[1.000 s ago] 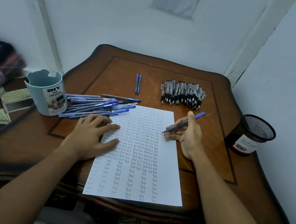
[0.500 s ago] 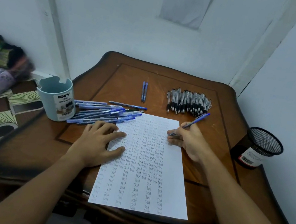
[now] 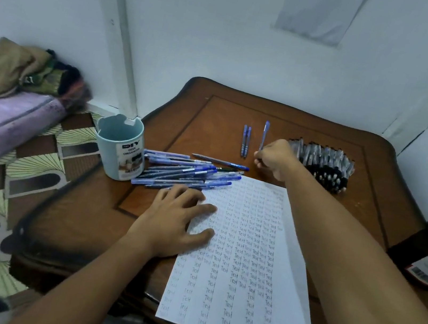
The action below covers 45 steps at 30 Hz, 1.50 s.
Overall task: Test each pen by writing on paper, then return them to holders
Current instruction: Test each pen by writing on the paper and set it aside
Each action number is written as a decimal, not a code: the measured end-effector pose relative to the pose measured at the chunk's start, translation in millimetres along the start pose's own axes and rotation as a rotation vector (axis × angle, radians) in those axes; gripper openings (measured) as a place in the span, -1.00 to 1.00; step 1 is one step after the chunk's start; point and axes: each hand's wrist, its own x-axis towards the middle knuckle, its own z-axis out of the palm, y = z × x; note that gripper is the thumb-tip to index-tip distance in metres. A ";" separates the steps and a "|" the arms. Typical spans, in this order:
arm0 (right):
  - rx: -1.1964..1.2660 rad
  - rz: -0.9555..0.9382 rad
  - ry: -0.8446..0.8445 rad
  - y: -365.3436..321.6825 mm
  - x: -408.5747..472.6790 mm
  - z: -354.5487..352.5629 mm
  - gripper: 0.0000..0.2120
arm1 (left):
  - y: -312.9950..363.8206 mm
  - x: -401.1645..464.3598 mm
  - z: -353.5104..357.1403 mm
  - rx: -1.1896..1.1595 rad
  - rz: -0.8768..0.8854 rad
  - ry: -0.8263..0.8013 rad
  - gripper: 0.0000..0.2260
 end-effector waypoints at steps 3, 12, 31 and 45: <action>-0.083 -0.012 0.055 -0.7 12.0 15.4 -0.92 | -0.1 -0.6 0.6 -0.018 0.005 0.023 -0.44; -0.410 -0.115 0.129 -2.4 17.7 32.4 -0.78 | -2.1 -2.5 2.4 -0.022 0.001 0.029 -0.45; -0.862 -0.475 -0.081 -9.4 -26.5 36.4 -0.84 | -2.2 -2.4 2.1 -0.011 -0.002 0.038 -0.45; 0.247 -0.284 -0.080 16.5 -54.7 -30.8 -0.90 | -6.0 -3.2 3.7 0.010 -0.008 0.035 -0.41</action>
